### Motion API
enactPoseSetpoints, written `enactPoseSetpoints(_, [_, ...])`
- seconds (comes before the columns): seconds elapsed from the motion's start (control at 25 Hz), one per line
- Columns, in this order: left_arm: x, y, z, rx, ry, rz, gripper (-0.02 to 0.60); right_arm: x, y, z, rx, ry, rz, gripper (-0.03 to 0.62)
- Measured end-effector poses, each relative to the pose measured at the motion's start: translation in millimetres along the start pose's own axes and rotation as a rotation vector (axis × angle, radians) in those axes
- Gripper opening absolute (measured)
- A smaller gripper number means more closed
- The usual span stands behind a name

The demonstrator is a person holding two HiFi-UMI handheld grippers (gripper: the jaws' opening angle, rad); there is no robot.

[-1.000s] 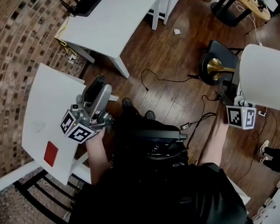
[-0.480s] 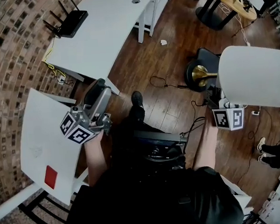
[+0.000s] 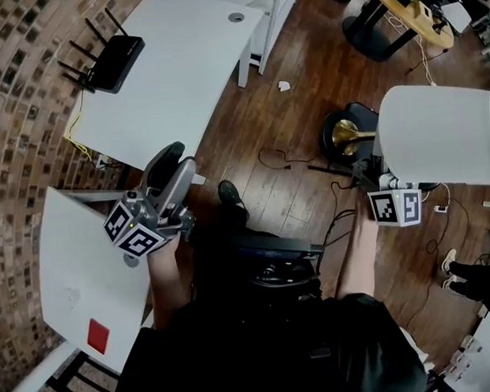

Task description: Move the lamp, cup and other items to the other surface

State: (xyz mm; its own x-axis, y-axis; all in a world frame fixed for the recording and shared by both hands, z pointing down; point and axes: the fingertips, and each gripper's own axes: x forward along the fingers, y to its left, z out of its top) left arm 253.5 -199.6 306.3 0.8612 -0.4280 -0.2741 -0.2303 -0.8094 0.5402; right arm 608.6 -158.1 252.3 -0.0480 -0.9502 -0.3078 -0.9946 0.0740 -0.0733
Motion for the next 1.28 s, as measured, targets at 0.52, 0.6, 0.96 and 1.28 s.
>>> enactPoseSetpoints(0.52, [76.3,114.6,37.0,0.026,-0.009,0.014,0.164,151.6,-23.7,-69.3,0.048,0.010,0.060,0.049])
enactPoseSetpoints(0.6, [85.2,126.4,31.2,0.037,-0.015,0.029,0.164,164.4,-32.2,-85.3,0.058,0.009,0.076,0.049])
enactPoseSetpoints(0.96, [114.8,144.9,36.1,0.060,-0.062,0.176,0.164,236.2,-51.7,-128.1,0.139,0.056,0.202,0.049])
enactPoseSetpoints(1.28, [164.9,131.7,26.4,0.109,-0.116,0.315,0.164,288.8,-99.1,-147.2,0.192,0.084,0.340,0.049])
